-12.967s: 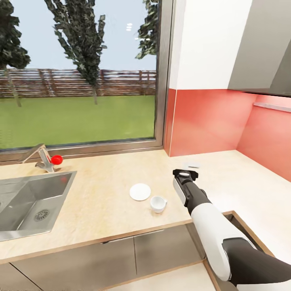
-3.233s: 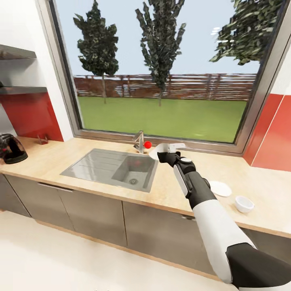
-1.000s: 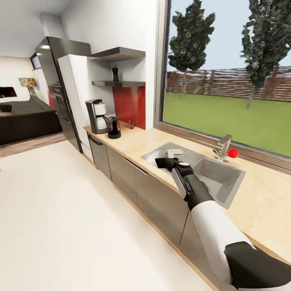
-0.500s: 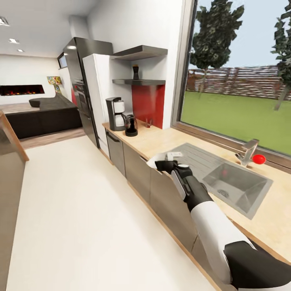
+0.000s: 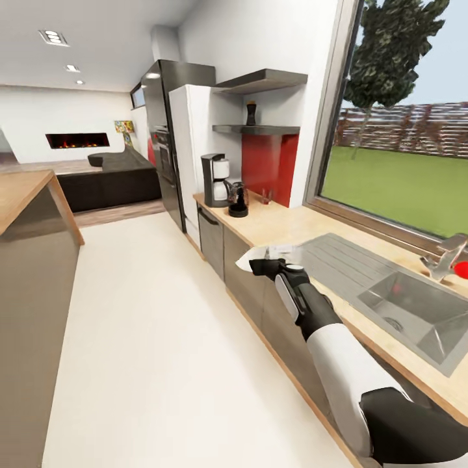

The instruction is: Set up a coffee station on the kitchen countertop: keep the coffee maker on the countertop, move the bottle of coffee from the kitchen shelf to the counter next to the coffee maker, place a paper coffee filter on top of the coffee maker, put the saucer next to the coffee maker with the coffee cup on the saucer, and place the electric kettle next to the coffee maker.

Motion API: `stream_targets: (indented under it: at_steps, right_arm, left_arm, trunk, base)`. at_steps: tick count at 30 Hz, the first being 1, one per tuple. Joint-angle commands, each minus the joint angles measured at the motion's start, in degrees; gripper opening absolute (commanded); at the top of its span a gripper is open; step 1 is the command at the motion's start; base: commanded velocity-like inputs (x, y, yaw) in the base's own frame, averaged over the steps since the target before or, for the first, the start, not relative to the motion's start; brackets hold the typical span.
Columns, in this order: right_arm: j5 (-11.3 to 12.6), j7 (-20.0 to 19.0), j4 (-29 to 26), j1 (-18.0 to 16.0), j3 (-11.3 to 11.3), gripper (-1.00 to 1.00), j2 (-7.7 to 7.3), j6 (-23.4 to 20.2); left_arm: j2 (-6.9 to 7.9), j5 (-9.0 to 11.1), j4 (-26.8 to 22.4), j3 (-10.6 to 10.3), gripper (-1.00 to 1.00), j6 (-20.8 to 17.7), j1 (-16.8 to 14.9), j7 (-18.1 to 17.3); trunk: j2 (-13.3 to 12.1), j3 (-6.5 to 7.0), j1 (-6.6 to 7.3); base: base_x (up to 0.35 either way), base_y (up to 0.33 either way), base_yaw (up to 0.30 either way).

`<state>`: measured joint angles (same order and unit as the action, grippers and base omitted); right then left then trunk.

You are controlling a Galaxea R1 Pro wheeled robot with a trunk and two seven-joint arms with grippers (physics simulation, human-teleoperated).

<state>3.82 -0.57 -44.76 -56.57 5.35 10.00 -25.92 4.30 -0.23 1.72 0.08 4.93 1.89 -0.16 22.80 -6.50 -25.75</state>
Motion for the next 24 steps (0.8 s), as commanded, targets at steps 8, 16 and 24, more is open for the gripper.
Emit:
stream_targets:
  at_steps: [8, 16, 24]
  right_arm:
    - [0.4, -0.5, 11.5, 0.0, 0.0, -1.0, 0.0, 0.0]
    - [-0.1, -4.6, 39.8, 0.1, -0.2, -1.0, 0.0, 14.4]
    - [-0.4, -3.8, 43.2, 13.8, -0.1, -1.0, -2.13, 21.6]
  left_arm:
    - [0.01, 0.0, 0.1, 0.0, 1.0, 0.4, 0.0, 0.0]
    - [0.25, 0.0, 0.1, -0.2, 1.0, 0.5, -0.1, 0.0]
    - [-0.39, -0.1, -2.9, -0.3, 1.0, 0.6, -0.5, -0.3]
  trunk:
    - [0.1, -0.38, -0.03]
    - [0.1, -0.64, -0.03]
    - [0.1, -0.89, -0.03]
  base:
    - [0.0, 0.0, 0.275]
    - [0.0, 0.0, 0.275]
    - [0.0, 0.0, 0.275]
